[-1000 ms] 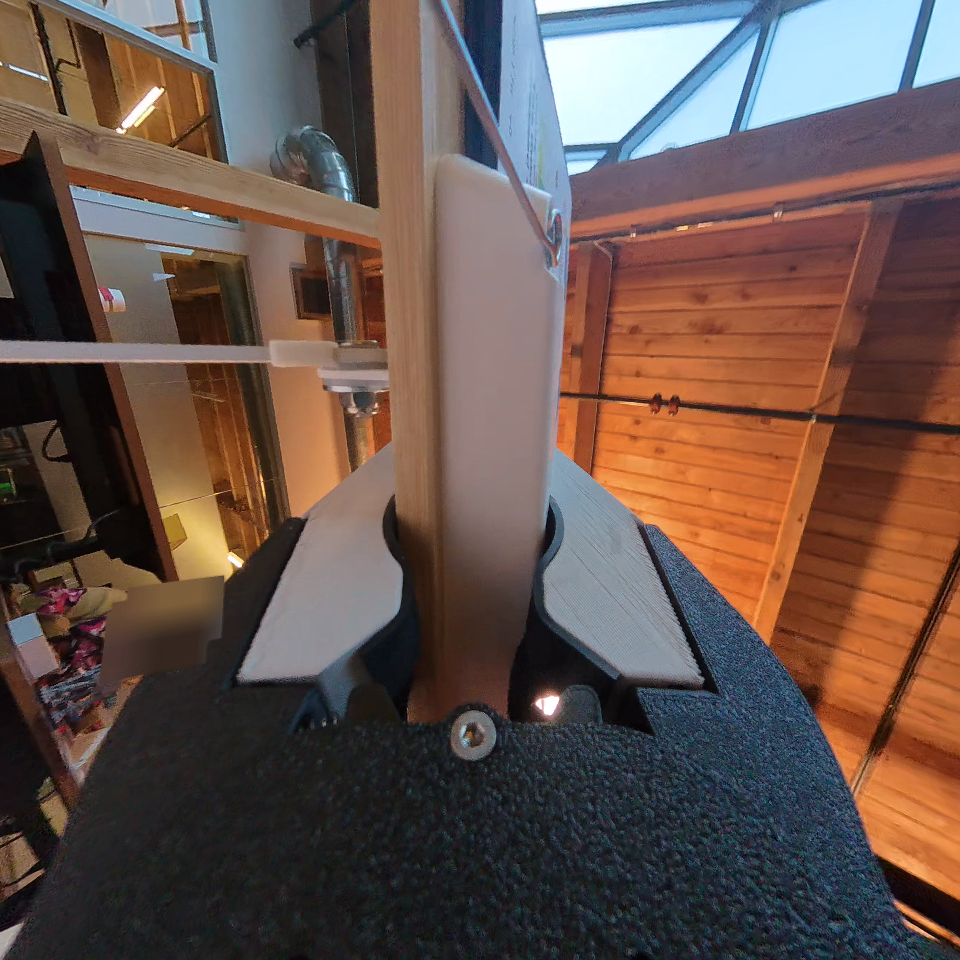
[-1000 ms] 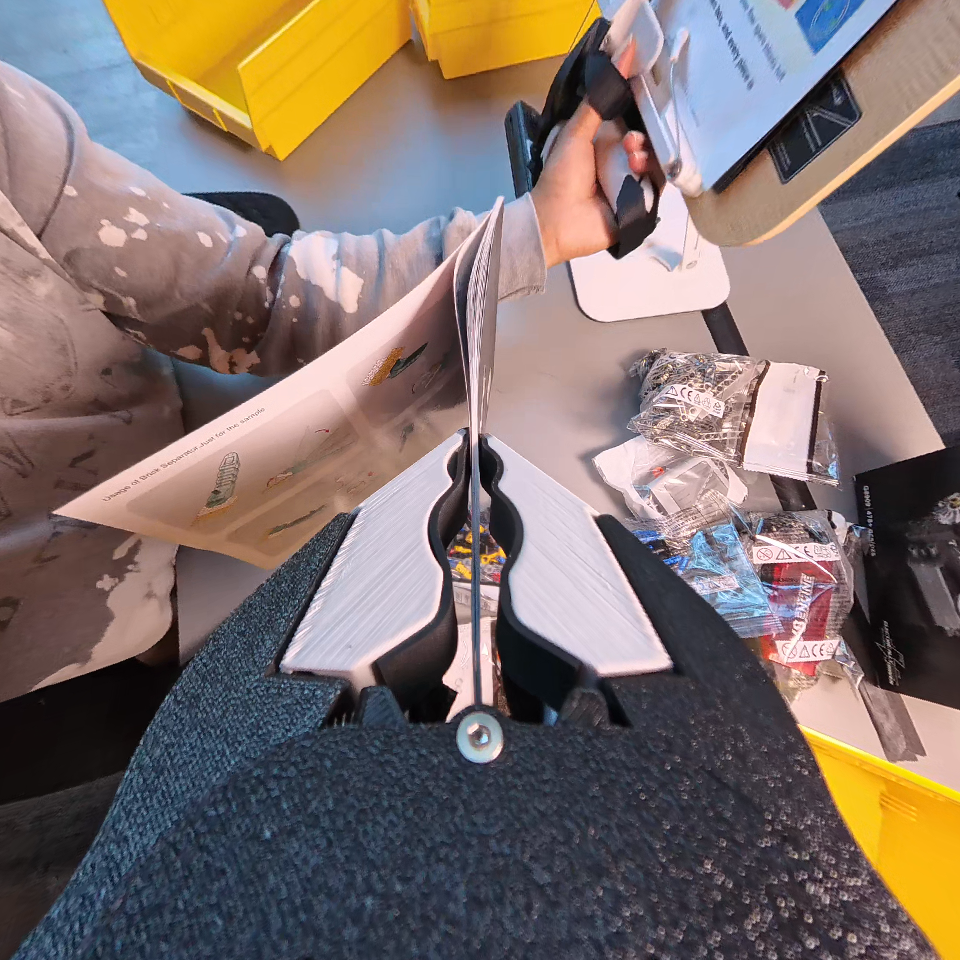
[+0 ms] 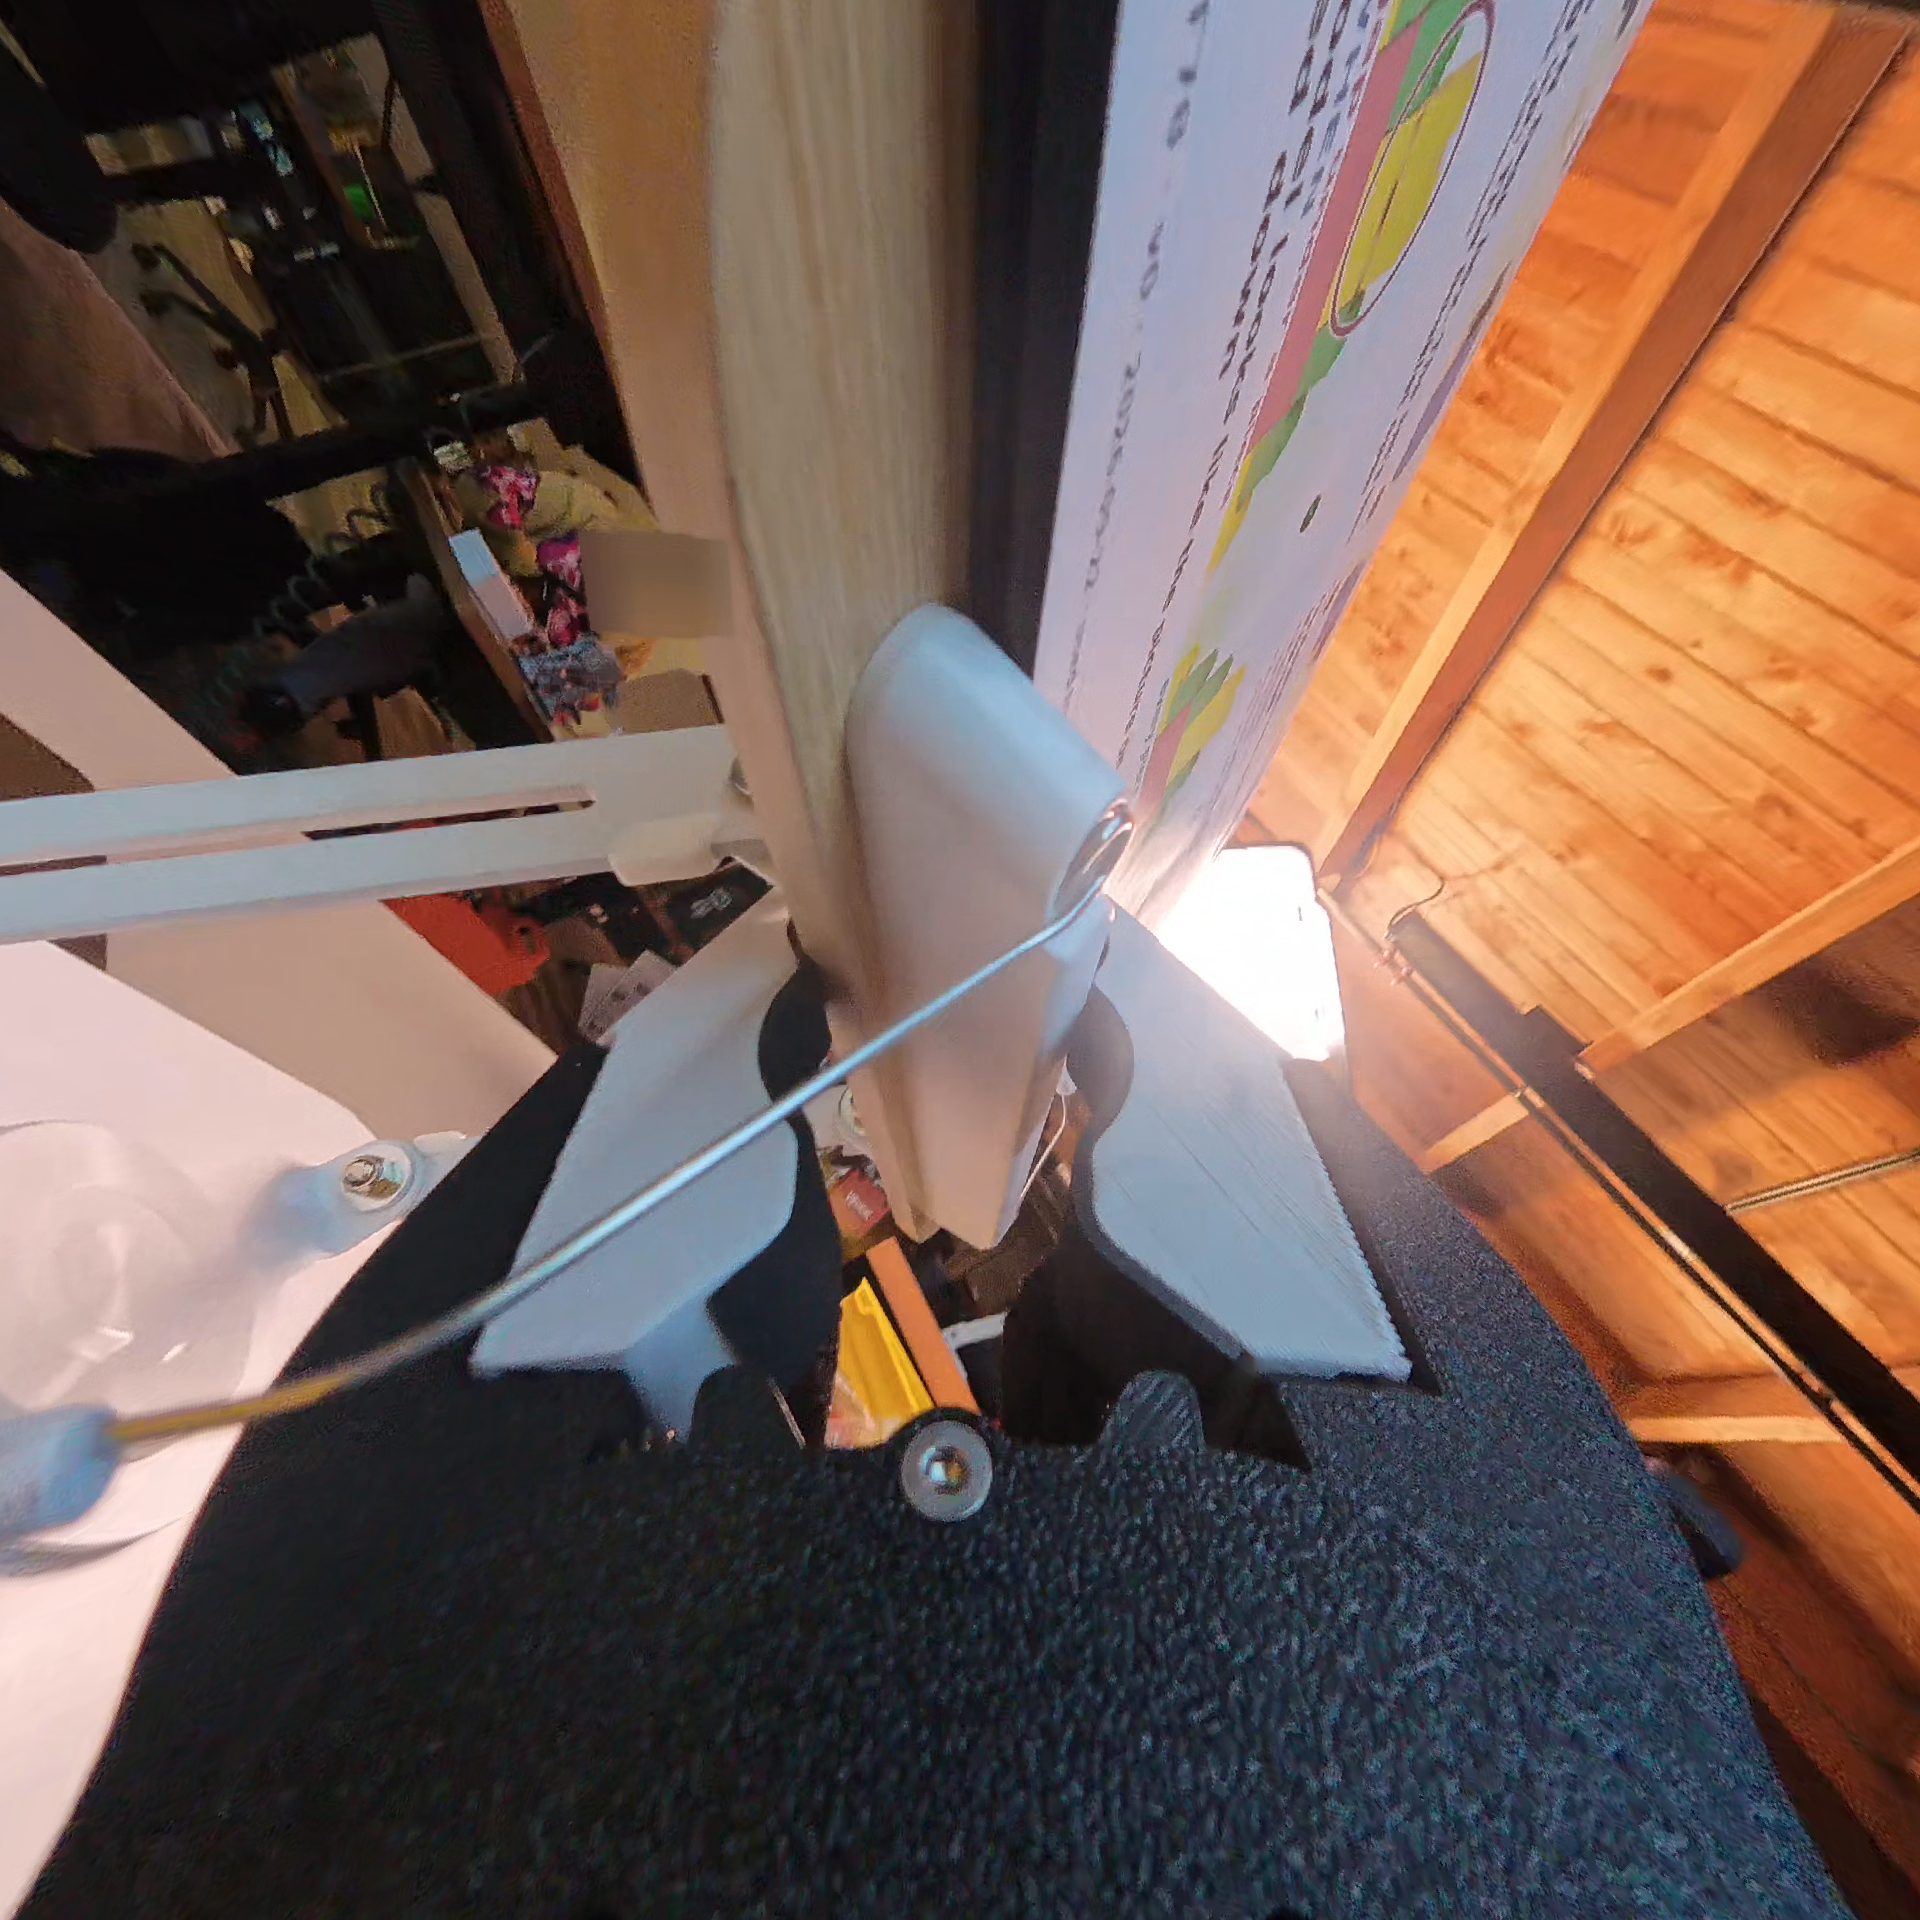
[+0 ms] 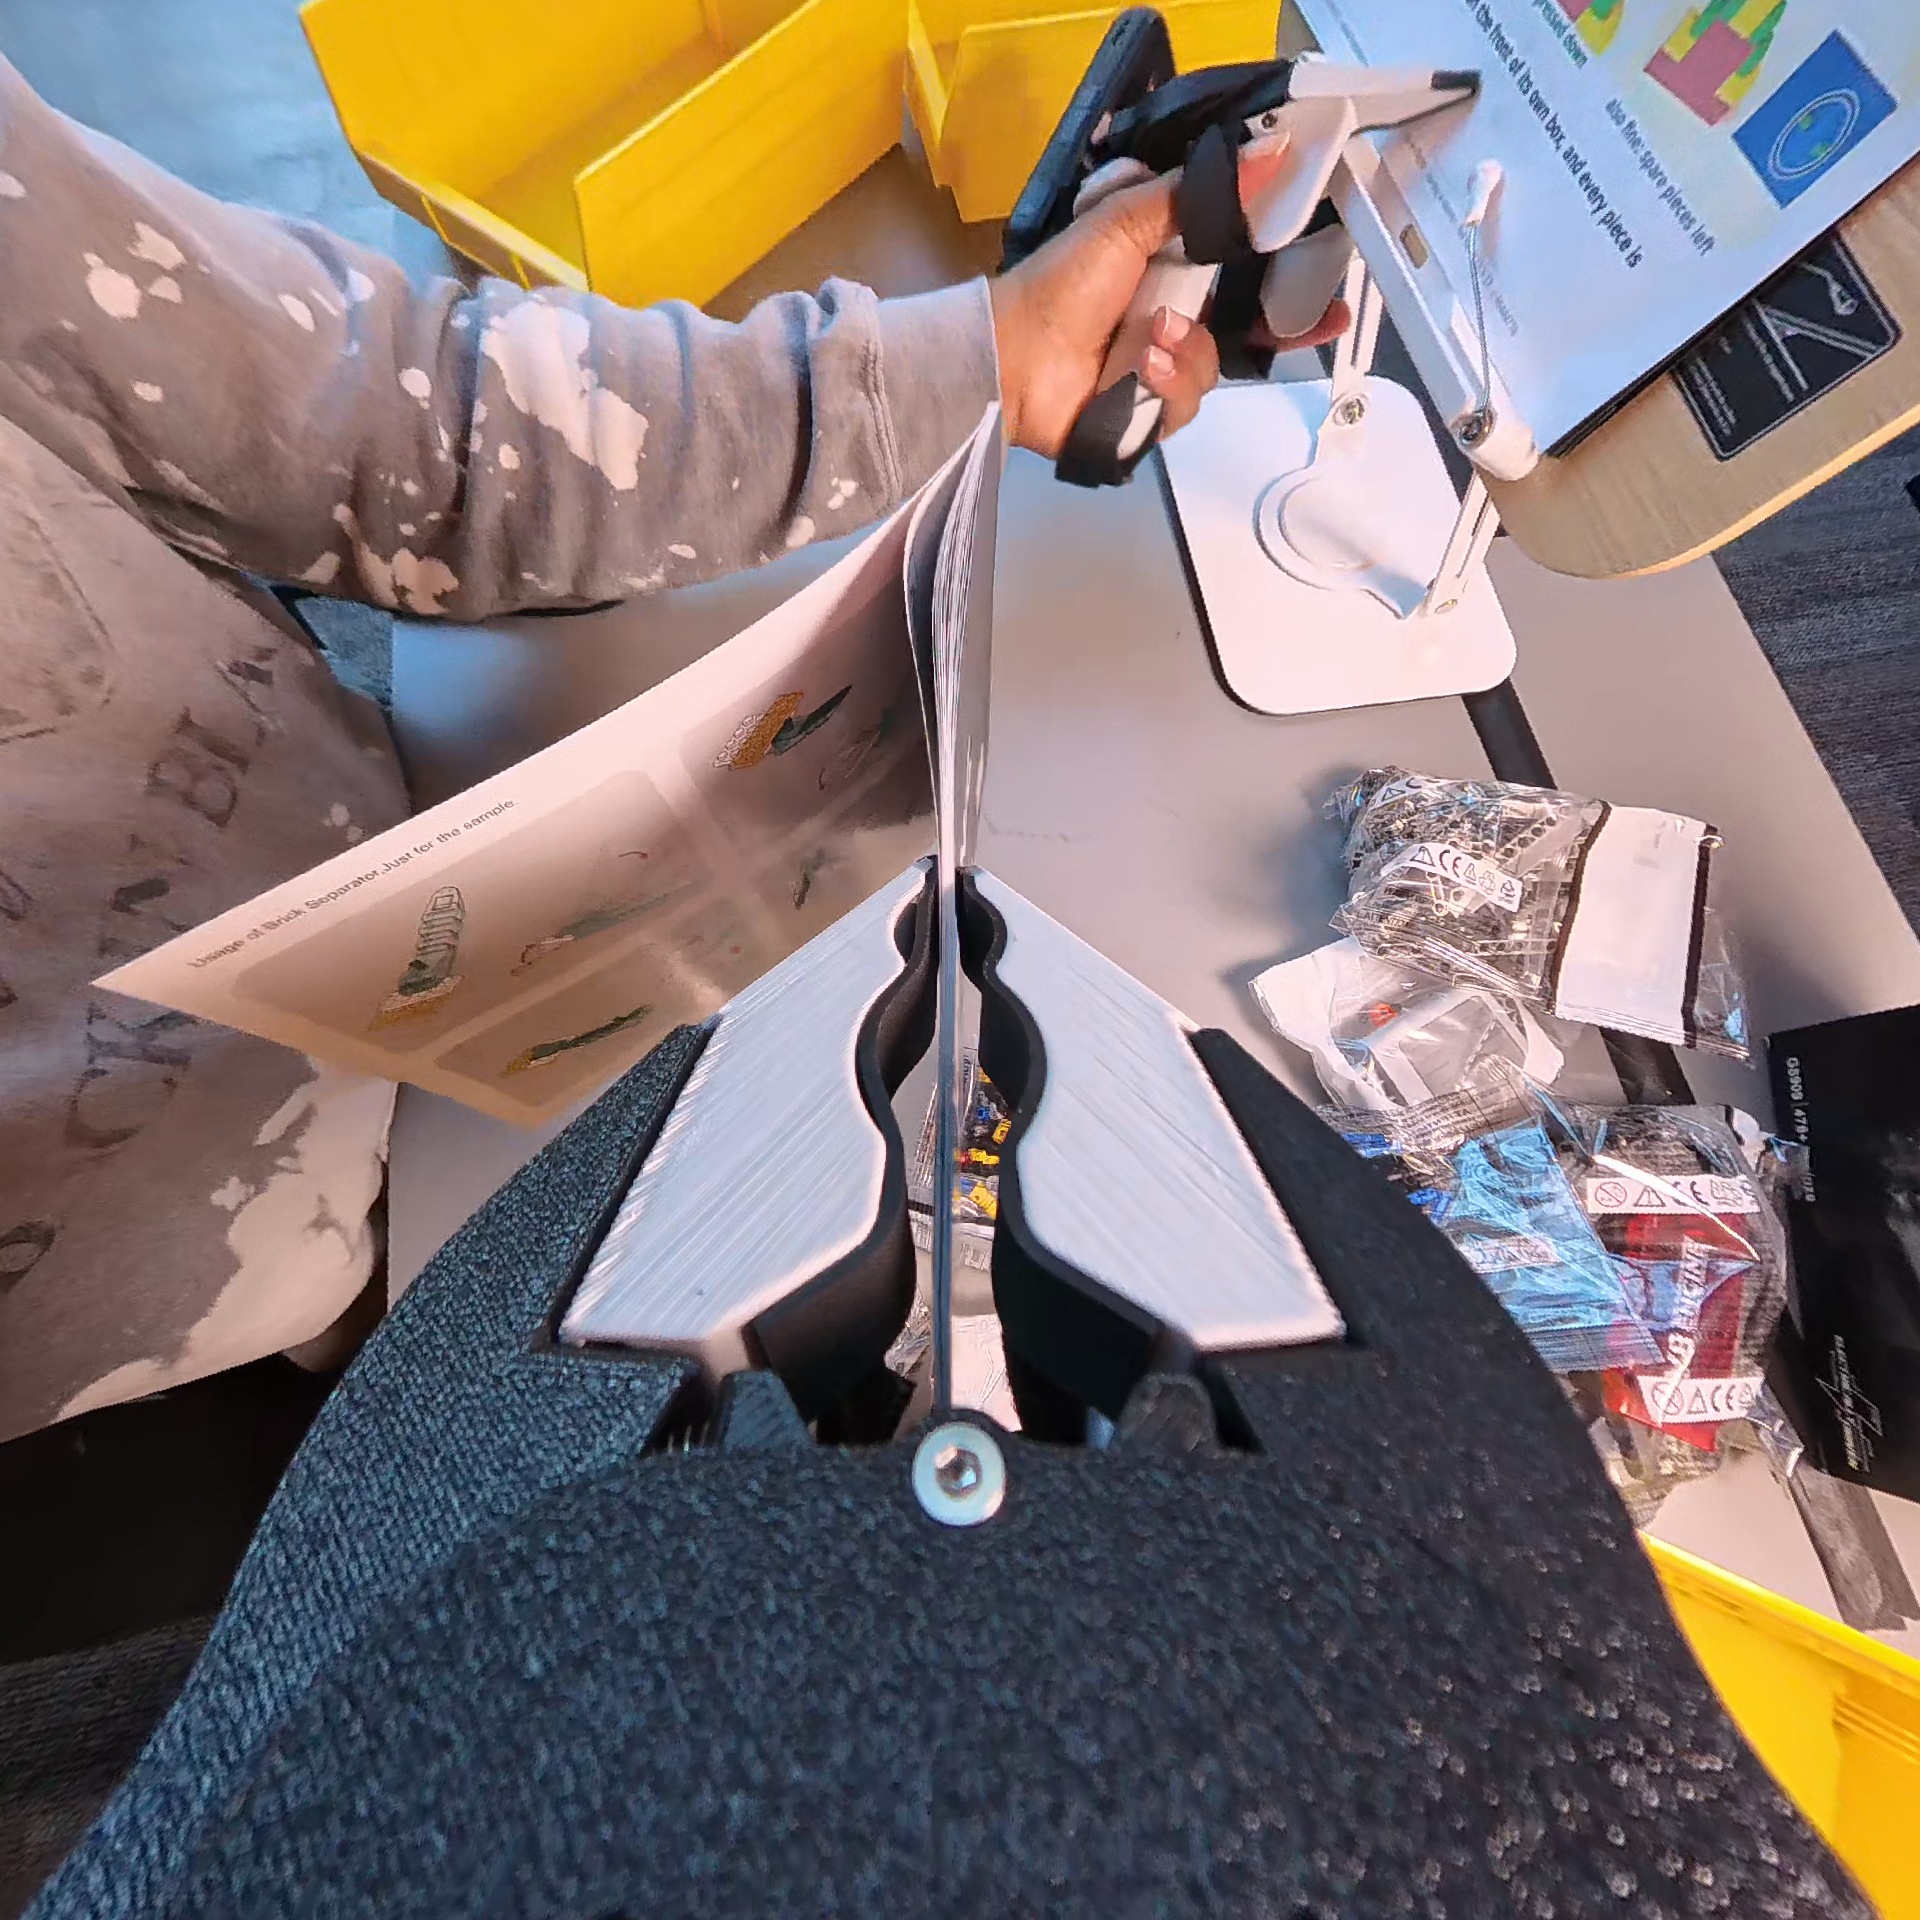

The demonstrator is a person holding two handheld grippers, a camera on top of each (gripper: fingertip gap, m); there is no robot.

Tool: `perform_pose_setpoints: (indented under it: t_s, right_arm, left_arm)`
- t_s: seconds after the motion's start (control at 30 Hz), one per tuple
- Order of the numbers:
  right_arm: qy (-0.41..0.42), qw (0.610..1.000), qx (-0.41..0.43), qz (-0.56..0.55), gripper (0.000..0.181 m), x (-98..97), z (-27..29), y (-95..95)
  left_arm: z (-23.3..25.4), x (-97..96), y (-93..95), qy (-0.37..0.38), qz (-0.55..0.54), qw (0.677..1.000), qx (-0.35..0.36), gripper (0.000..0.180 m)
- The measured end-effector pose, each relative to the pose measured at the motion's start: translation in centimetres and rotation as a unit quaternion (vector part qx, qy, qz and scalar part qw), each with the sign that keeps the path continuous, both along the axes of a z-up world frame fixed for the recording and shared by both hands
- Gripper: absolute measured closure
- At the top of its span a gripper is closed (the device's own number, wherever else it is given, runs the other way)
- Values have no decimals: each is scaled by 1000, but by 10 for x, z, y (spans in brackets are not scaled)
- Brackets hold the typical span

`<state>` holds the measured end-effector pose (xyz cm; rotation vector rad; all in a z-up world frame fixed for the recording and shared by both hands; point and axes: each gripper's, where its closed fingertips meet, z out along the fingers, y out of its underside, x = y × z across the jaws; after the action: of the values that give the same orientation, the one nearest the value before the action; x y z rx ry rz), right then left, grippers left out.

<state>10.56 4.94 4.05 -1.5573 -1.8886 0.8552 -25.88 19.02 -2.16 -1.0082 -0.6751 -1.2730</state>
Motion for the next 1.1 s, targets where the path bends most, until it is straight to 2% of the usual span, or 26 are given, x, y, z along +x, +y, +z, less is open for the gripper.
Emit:
perform_pose_setpoints:
  t_s: [0.27,0.5,0.77,0.83,0.97,1.1]
  right_arm:
    - [-6,1000,-7,1,180,4,-4,8]
    - [-16,1000,-13,7,179,5,-9,18]
    - [-27,999,-17,22,179,1,-13,23]
    - [-27,999,-17,25,179,0,-12,22]
    - [-17,999,-17,31,179,-4,-10,17]
    - [-14,999,-17,36,179,-8,-12,10]
  left_arm:
    - [13,-8,3,-51,67,994,66,140]
    - [12,-25,3,-104,131,982,89,141]
    - [10,-53,-19,-188,268,935,140,140]
    - [10,-52,-19,-175,276,935,138,138]
    - [5,-35,-6,-83,245,961,93,138]
    - [3,-34,-3,-67,213,971,79,139]
